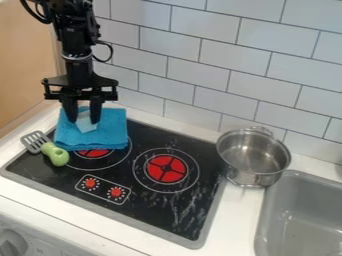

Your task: Take the white object from the blue cloth and put it on the right side burner

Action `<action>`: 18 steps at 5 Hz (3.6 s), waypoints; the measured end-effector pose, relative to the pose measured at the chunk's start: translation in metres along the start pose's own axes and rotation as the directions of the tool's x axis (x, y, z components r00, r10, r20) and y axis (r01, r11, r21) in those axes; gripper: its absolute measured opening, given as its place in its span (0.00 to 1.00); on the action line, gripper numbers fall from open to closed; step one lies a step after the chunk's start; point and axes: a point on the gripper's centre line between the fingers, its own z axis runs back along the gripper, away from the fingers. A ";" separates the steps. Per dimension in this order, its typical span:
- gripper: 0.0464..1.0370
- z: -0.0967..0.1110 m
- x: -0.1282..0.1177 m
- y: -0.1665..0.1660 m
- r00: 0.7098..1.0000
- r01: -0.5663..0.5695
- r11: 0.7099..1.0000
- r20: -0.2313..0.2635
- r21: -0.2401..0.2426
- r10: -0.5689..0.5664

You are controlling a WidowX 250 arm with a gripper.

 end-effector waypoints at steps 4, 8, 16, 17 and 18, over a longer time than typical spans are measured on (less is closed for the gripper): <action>0.35 0.038 -0.004 -0.050 0.976 0.194 0.981 0.105 -0.017 -0.191; 0.35 0.044 -0.045 -0.136 0.887 0.451 0.891 0.135 -0.054 -0.441; 0.35 0.005 -0.056 -0.130 0.913 0.409 0.910 0.041 -0.069 -0.407; 0.43 -0.001 -0.058 -0.122 0.926 0.377 0.923 0.020 -0.072 -0.377; 0.68 -0.005 -0.061 -0.121 0.930 0.367 0.927 -0.007 -0.072 -0.369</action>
